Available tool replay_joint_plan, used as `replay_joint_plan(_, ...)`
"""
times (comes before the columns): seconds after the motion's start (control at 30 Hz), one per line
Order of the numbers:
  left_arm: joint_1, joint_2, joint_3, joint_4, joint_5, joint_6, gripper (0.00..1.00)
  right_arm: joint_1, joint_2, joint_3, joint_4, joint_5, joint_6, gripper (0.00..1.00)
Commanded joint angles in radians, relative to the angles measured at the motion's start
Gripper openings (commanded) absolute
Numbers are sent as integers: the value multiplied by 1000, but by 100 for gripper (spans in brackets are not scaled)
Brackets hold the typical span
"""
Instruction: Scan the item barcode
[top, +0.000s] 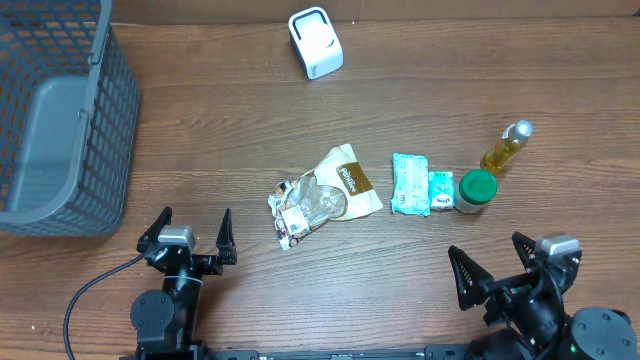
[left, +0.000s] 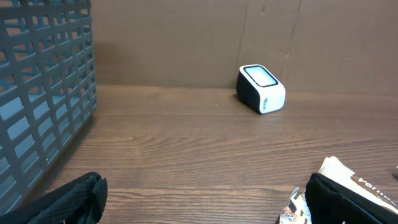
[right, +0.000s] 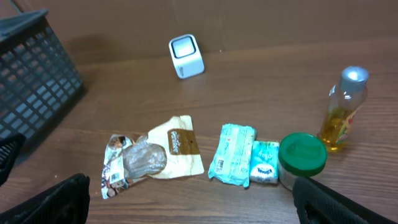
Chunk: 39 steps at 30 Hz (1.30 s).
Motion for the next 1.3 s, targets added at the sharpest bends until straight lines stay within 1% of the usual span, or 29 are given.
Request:
replay_joint_plan(0.0,-8,-12,-4,-3,-4,-14,100,-6,-39,-10,3,-4,-6,100)
replay_joint_plan(0.47,-8,-12,-4,-3,-4,-14,100,-6,-200,-171,32,-4,1,100)
replay_joint_plan(0.7,-8,-12,-4,-3,-4,-14,100,-6,-207,-211,82,-3,1,100)
replay_joint_plan(0.77,-8,-12,-4,-3,-4,-14,100,-6,-207,-214,144,1,0,100)
replay_joint_plan(0.83,-8,-12,-4,-3,-4,-14,100,-6,-207,-214,240,1,-13,100)
replay_joint_plan(1.0,-8,-12,-4,-3,-4,-14,100,-6,-207,-216,533,-6,-63,100)
replay_joint_plan(1.17,-8,-12,-4,-3,-4,-14,100,-17,-207,-286,797,-108,-224,100)
replay_joint_plan(1.27,-8,-12,-4,-3,-4,-14,100,-27,-207,-358,926,-154,-263,100)
